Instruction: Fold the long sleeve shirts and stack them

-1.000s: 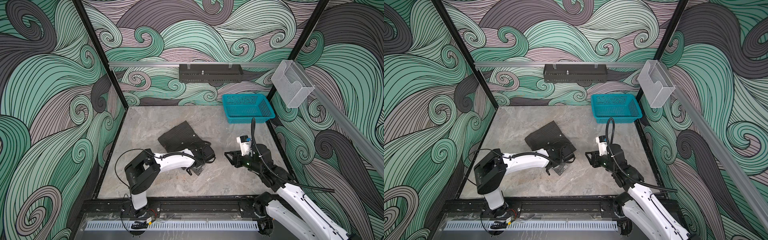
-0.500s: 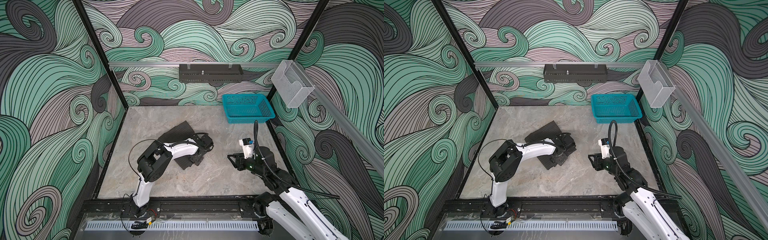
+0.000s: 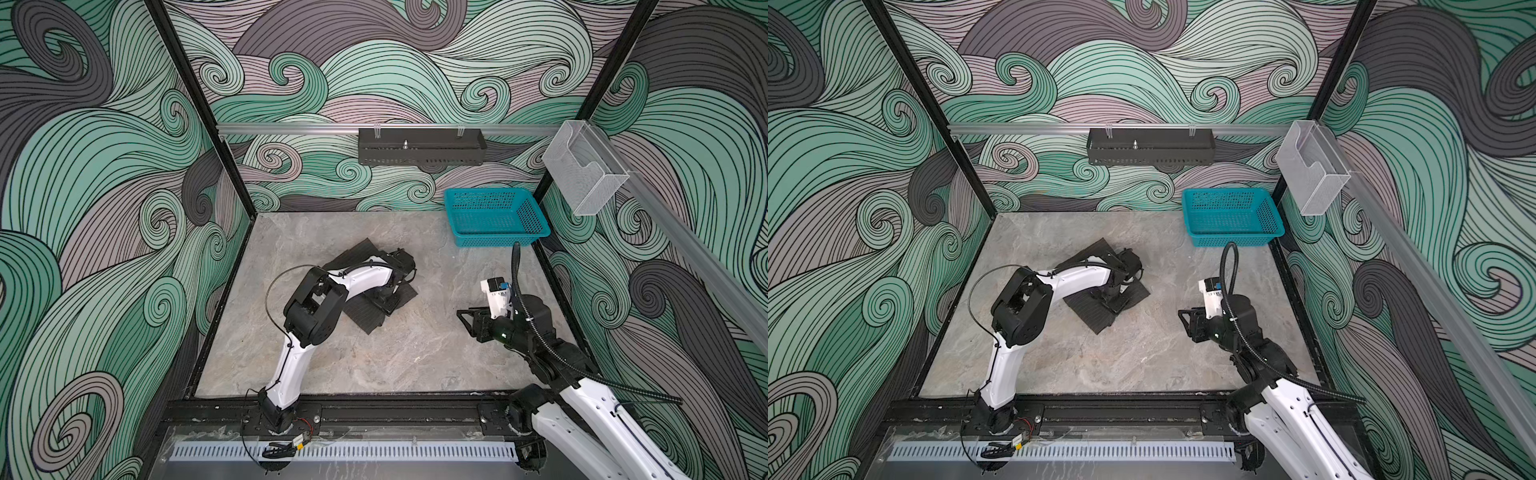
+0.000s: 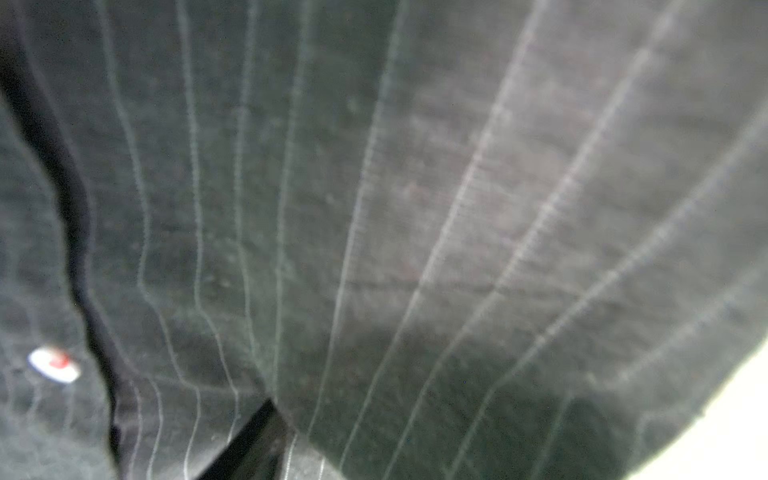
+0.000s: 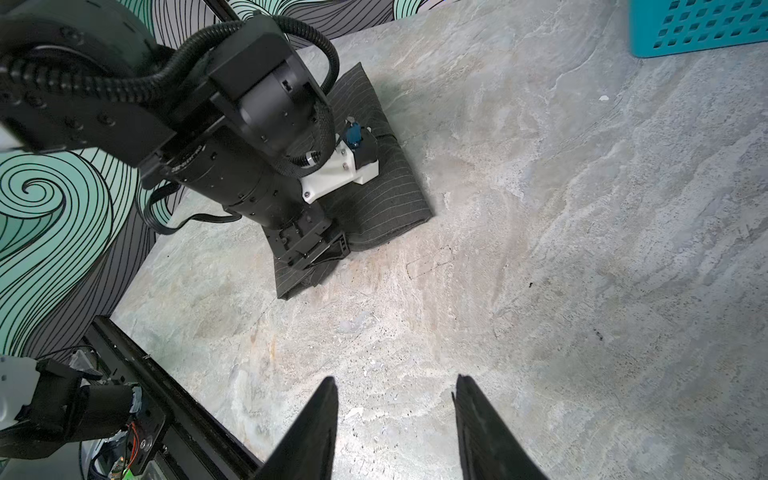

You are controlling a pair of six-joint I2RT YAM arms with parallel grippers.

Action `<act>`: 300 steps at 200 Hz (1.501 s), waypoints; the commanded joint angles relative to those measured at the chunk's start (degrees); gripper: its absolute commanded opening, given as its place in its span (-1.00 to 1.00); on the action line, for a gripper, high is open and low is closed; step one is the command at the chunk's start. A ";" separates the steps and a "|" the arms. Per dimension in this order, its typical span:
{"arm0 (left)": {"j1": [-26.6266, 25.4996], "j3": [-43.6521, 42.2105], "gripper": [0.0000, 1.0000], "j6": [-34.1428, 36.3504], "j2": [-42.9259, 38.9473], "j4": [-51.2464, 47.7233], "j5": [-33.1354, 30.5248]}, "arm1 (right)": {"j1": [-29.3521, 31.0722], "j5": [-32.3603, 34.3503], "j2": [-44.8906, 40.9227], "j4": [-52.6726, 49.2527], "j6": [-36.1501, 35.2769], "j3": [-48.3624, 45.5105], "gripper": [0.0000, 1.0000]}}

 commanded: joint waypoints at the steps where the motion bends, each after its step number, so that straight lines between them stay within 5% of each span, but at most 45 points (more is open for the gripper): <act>1: 2.16 -2.29 0.01 1.18 8.29 -3.77 3.79 | -0.22 -1.03 -0.57 0.26 0.09 -0.23 -0.05; 35: 3.13 -1.00 -0.37 1.92 10.85 -3.88 4.77 | -0.23 -1.95 -0.57 0.90 0.63 -0.84 -0.05; 56: 3.42 -1.07 -1.00 2.12 10.81 -3.09 3.51 | -0.30 -1.85 -0.64 0.78 0.55 -0.94 -0.04; 99: 2.10 -1.53 -1.00 2.73 2.30 -1.50 9.64 | -0.44 -0.85 -1.29 -1.25 -0.22 0.59 -0.04; 151: -3.78 0.45 -1.00 -0.41 -12.59 0.68 39.28 | -0.83 2.91 -2.44 -5.12 -1.29 5.31 -0.04; 175: -3.87 -1.08 -1.00 -6.71 -18.67 8.98 54.16 | -1.17 4.35 -2.34 -7.47 -2.46 8.56 -0.04; 209: -0.98 -8.52 -1.00 -20.38 -26.27 30.66 66.44 | -1.41 5.83 -1.66 -10.12 -4.48 12.82 -0.04; 233: 2.49 -14.72 -1.00 -24.73 -25.12 36.59 65.92 | -1.61 6.17 -0.89 -11.03 -4.99 14.67 -0.03; 300: 8.64 -28.38 -1.00 -35.54 -5.44 51.29 58.94 | -1.57 4.31 1.96 -10.90 -4.04 14.41 0.04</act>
